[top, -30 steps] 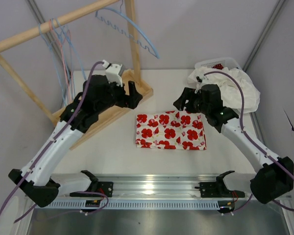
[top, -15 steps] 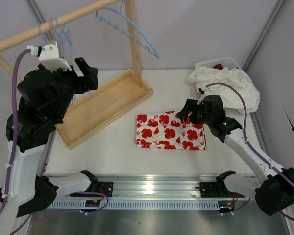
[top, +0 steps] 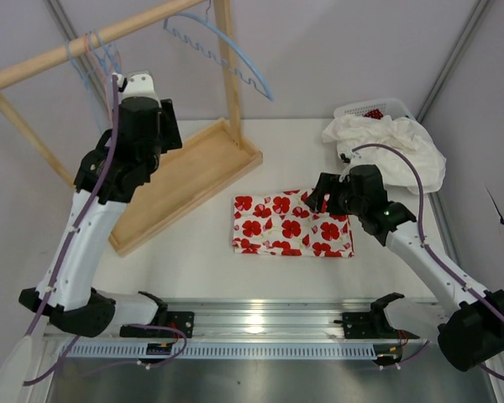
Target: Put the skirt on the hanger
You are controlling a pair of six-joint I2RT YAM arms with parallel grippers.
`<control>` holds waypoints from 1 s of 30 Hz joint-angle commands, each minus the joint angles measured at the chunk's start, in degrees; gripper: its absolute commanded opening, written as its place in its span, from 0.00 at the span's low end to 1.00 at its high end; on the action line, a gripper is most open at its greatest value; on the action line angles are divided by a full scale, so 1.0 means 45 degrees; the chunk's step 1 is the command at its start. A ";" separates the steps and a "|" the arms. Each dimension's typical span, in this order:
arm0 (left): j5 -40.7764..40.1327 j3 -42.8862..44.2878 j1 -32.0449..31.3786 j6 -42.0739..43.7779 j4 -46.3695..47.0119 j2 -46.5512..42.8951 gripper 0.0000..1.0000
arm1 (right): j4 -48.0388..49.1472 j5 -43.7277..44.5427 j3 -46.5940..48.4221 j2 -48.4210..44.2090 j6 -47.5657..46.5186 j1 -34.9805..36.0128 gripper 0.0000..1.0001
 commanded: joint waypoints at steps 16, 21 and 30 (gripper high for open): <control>-0.1243 -0.1846 0.1314 0.1216 0.4455 0.0646 0.19 | -0.0529 0.0423 0.0057 -0.0715 -0.0326 0.0006 0.78; -0.1088 -0.1554 0.1314 0.2309 0.4749 0.0275 0.00 | -0.0548 0.0618 0.0057 -0.0597 -0.0268 0.0006 0.78; 0.0123 0.1120 0.1294 0.3579 0.3596 0.0100 0.00 | -0.0354 0.0813 -0.0080 -0.0226 0.0181 -0.0014 0.78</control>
